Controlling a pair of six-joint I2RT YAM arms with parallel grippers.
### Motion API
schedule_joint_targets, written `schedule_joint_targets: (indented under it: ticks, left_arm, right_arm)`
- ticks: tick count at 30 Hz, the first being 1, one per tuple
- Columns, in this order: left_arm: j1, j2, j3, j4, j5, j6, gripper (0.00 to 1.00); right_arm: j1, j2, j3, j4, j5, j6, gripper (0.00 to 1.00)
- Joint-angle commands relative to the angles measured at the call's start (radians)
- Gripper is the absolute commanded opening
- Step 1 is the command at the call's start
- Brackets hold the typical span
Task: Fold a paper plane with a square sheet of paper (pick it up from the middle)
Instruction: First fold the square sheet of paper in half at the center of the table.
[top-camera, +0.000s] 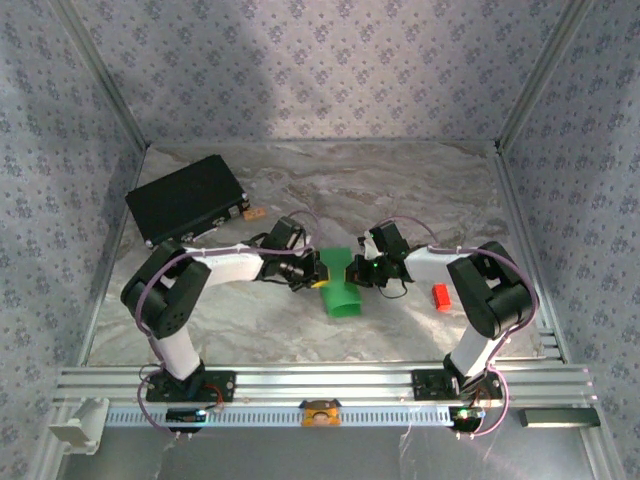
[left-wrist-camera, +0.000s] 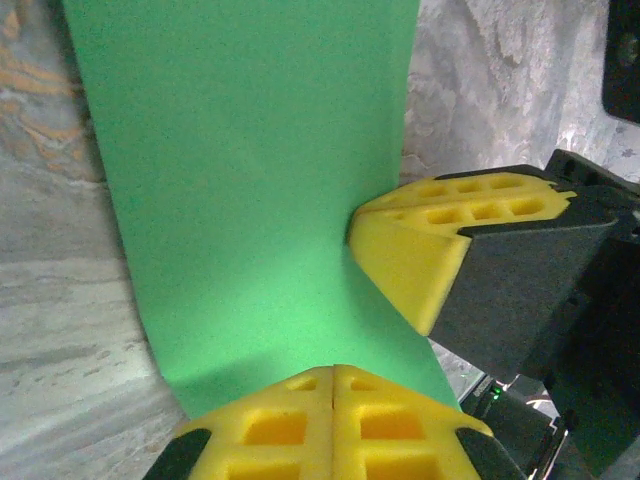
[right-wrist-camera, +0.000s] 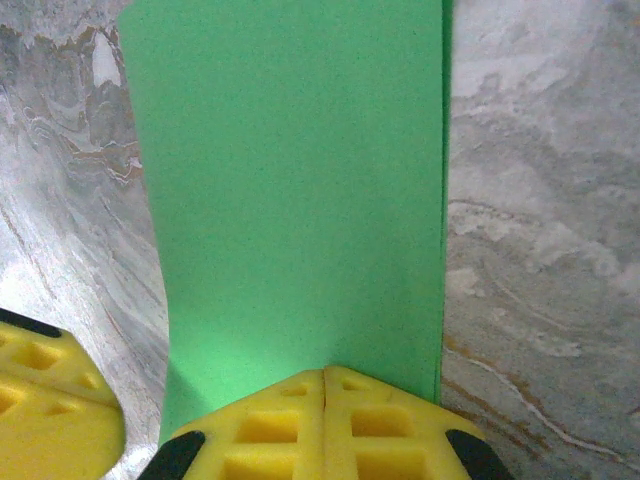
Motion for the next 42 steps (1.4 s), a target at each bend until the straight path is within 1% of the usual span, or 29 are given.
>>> schedule_joint_targets:
  ticks: [1,5,8,10,14,18,20,23,26,31,34,37,41,42]
  left_arm:
    - [-0.013,0.035,-0.017,0.062,0.044,-0.026,0.02]
    - [-0.013,0.055,-0.048,0.037,0.024,0.005,0.02]
    - [-0.012,0.074,-0.079,-0.018,-0.022,0.045,0.01]
    - [-0.005,0.081,-0.106,-0.017,-0.03,0.051,0.01]
    - [-0.004,0.044,-0.096,-0.033,-0.039,0.071,0.01]
    - [-0.01,-0.015,-0.057,-0.043,-0.036,0.051,0.02]
    - [-0.017,-0.035,-0.044,-0.031,-0.027,0.035,0.03]
    - [-0.019,-0.043,-0.061,0.063,0.025,-0.026,0.03]
    - [-0.036,-0.036,-0.078,0.137,0.055,-0.072,0.03]
    - [-0.067,0.008,-0.091,0.169,0.059,-0.095,0.03]
    - [-0.072,0.03,-0.125,0.184,0.045,-0.096,0.03]
    - [-0.072,0.035,-0.157,0.171,0.022,-0.069,0.03]
    - [-0.072,0.046,-0.198,0.121,-0.028,0.041,0.03]
    - [-0.071,0.049,-0.212,0.124,-0.04,0.047,0.03]
  right_arm:
    - [0.002,0.034,-0.046,-0.147,0.107,0.007,0.0]
    - [0.002,0.037,-0.049,-0.145,0.108,0.007,0.0]
    - [0.002,0.037,-0.052,-0.144,0.107,0.006,0.0]
    - [0.0,0.037,-0.053,-0.143,0.11,0.007,0.0]
    - [-0.001,0.037,-0.057,-0.141,0.112,0.007,0.0]
    - [-0.001,0.034,-0.056,-0.142,0.109,0.007,0.0]
    - [-0.002,0.035,-0.056,-0.144,0.111,0.007,0.0]
    - [-0.003,0.037,-0.056,-0.144,0.109,0.006,0.0]
    - [-0.005,0.037,-0.058,-0.143,0.11,0.007,0.0]
    - [-0.006,0.039,-0.065,-0.133,0.107,0.008,0.0]
    - [-0.006,0.037,-0.072,-0.129,0.107,0.008,0.0]
    - [-0.008,0.039,-0.077,-0.126,0.106,0.006,0.0]
    - [-0.01,0.037,-0.082,-0.121,0.104,0.006,0.0]
    - [-0.011,0.04,-0.083,-0.119,0.103,0.007,0.0]
